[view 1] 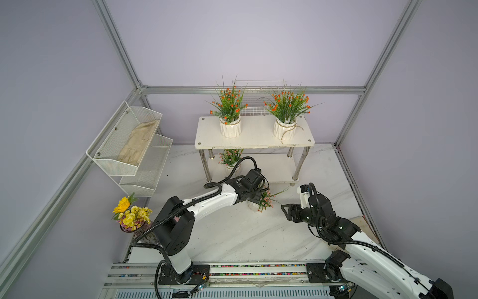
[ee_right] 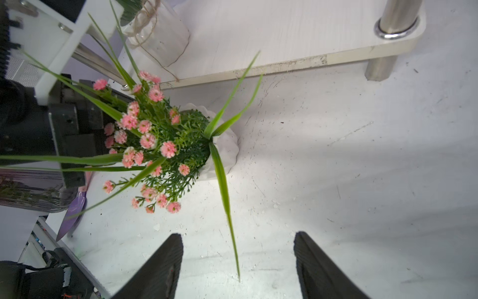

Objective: Place the baby's breath potted plants on the rack by color
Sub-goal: Pick up the baby's breath potted plant from the center of the board.

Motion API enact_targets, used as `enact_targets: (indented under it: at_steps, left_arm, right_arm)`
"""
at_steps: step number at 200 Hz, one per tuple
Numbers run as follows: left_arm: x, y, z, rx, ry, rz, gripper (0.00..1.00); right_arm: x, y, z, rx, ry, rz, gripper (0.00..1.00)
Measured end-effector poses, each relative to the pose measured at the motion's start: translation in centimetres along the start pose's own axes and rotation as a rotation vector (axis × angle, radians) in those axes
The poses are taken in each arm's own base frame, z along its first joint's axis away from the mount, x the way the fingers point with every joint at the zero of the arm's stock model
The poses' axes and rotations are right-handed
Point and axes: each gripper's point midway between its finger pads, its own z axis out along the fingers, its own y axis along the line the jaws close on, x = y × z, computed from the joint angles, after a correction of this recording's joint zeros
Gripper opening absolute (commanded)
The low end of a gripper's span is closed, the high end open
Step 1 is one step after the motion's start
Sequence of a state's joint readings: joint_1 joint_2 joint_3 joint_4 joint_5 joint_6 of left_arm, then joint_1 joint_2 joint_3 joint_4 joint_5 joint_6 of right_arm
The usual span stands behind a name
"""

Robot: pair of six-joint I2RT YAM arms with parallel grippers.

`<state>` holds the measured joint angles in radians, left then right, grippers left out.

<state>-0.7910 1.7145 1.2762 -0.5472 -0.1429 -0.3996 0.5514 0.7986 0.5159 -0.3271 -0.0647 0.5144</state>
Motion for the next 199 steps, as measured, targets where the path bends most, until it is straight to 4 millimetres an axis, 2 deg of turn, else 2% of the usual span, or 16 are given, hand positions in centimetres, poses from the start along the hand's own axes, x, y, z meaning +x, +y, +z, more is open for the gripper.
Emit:
enact_targets:
  at_steps: [46,71,94,106,127,136,160,199]
  left_arm:
    - [0.0,0.1,0.4,-0.005,0.002,-0.001,0.00]
    - [0.2,0.5,0.9,-0.019,0.009,-0.008,0.09]
    - [0.6,0.8,1.6,-0.033,0.019,-0.014,0.12]
    - [0.9,0.9,2.1,-0.037,0.028,-0.016,0.06]
    - [0.6,0.8,2.1,-0.032,0.017,-0.018,0.06]
    - [0.6,0.8,2.1,-0.031,0.016,-0.018,0.00]
    - [0.6,0.7,2.2,-0.027,0.017,-0.019,0.00]
    - [0.4,0.9,2.3,0.004,0.023,-0.037,0.00]
  right_arm:
    - [-0.4,0.4,0.6,-0.022,-0.023,-0.003,0.71]
    - [0.5,-0.2,1.4,-0.010,0.002,-0.001,0.71]
    - [0.8,-0.3,1.5,-0.008,0.009,-0.001,0.71]
    - [0.7,-0.3,1.5,-0.010,0.008,-0.002,0.71]
    - [0.8,-0.2,1.5,-0.017,0.011,-0.007,0.73]
    - [0.7,-0.1,1.5,-0.020,0.010,-0.010,0.74]
    - [0.9,0.0,1.7,-0.038,0.003,-0.017,0.78]
    - [1.2,0.0,1.9,-0.049,-0.001,-0.021,0.79]
